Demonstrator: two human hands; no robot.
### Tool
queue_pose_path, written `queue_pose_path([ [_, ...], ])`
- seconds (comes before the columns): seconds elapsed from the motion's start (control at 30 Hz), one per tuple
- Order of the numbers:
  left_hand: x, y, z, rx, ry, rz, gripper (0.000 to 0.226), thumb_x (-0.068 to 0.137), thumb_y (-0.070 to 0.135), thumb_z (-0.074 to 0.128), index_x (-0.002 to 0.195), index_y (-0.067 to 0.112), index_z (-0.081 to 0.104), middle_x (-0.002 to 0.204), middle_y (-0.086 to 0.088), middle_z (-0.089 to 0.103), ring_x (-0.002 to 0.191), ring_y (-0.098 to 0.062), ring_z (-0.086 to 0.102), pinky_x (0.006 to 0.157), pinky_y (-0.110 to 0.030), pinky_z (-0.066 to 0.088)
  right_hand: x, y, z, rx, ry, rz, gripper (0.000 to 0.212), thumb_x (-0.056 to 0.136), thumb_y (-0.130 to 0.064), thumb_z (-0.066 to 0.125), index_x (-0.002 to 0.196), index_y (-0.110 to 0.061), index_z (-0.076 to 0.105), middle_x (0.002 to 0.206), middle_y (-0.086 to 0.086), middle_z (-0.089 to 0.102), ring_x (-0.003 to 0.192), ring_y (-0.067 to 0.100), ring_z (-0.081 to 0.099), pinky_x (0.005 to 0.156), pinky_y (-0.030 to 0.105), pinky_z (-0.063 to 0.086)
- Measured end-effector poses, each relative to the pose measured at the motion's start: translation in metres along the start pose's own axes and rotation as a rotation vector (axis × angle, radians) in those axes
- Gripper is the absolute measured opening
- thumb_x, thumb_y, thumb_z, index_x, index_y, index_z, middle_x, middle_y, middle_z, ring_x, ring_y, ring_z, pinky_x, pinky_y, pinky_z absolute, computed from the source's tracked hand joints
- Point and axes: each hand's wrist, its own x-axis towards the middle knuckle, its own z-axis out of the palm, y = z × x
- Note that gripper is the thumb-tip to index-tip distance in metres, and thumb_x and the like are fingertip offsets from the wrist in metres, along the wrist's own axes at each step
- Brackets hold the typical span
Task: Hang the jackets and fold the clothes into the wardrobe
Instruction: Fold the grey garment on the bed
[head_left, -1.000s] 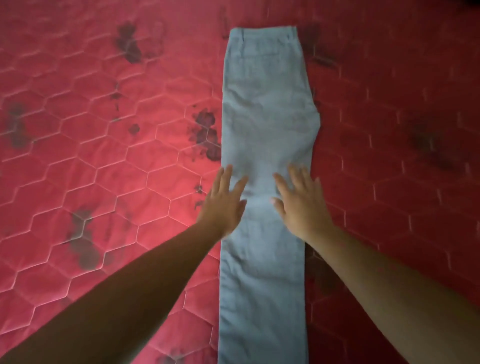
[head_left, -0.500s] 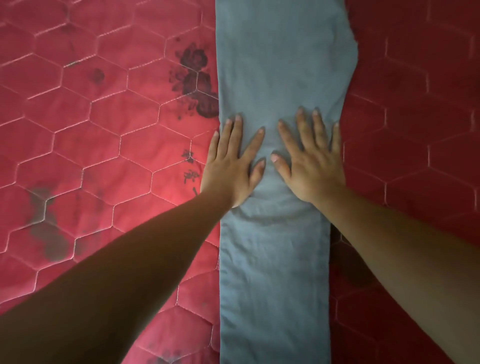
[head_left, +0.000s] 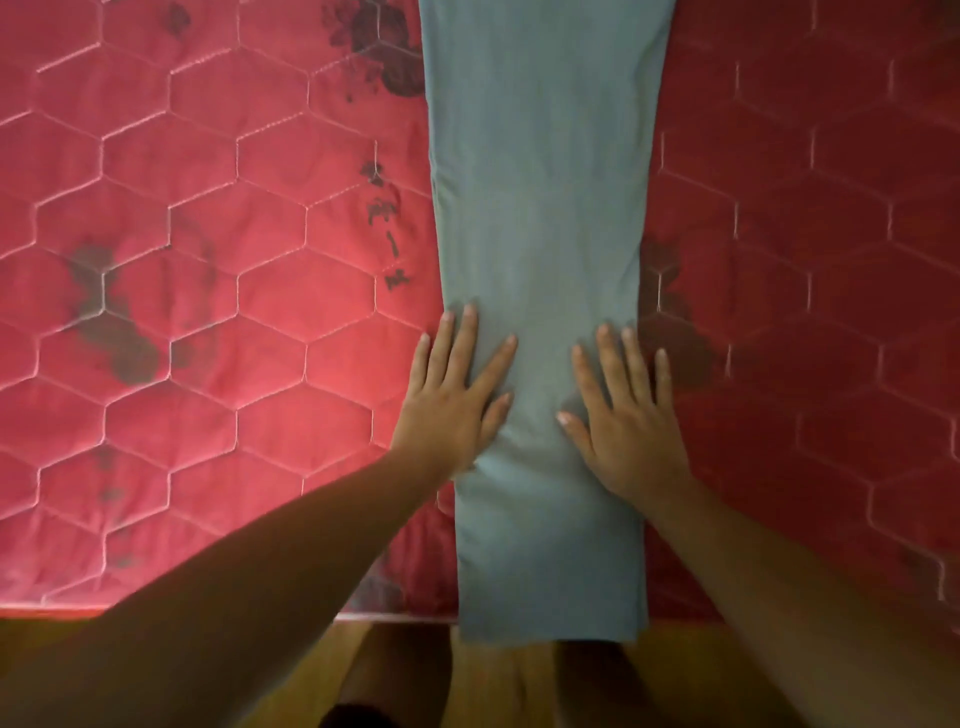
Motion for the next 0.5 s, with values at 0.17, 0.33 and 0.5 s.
queue_pose_path([
  [0.17,-0.094,0.029,0.019,-0.029,-0.054,-0.025,0.059,0.105,0.045,0.036,0.160,0.029,0.023,0.167,-0.021,0.005,0.155,-0.036,0.003,0.124,-0.054,0.011,-0.081,-0.021,0.011,0.091,-0.070,0.050,0.074,0.103,-0.053,0.038,0.161,-0.008,0.023,0.169,0.021,0.008,0.156,0.041,0.004,0.124,0.059,0.015],
  [0.33,-0.140,0.064,0.020,-0.604,0.022,-0.350,0.066,0.099,0.022,0.049,0.160,0.025,0.023,0.169,-0.005,0.013,0.156,-0.020,0.007,0.127,-0.043,0.008,-0.114,-0.043,0.000,0.571,0.003,0.316,0.071,0.101,-0.021,0.059,0.159,-0.001,0.023,0.167,0.019,0.016,0.155,0.033,0.016,0.125,0.046,0.022],
  [0.5,-0.161,0.100,-0.008,-1.235,0.138,-0.861,0.057,0.094,0.000,0.056,0.146,0.023,0.048,0.142,0.010,0.056,0.131,-0.002,0.052,0.111,-0.030,0.045,-0.143,-0.048,-0.017,1.058,-0.025,0.746,0.054,0.094,-0.010,0.067,0.145,-0.012,0.049,0.138,0.007,0.055,0.125,0.023,0.057,0.108,0.039,0.048],
])
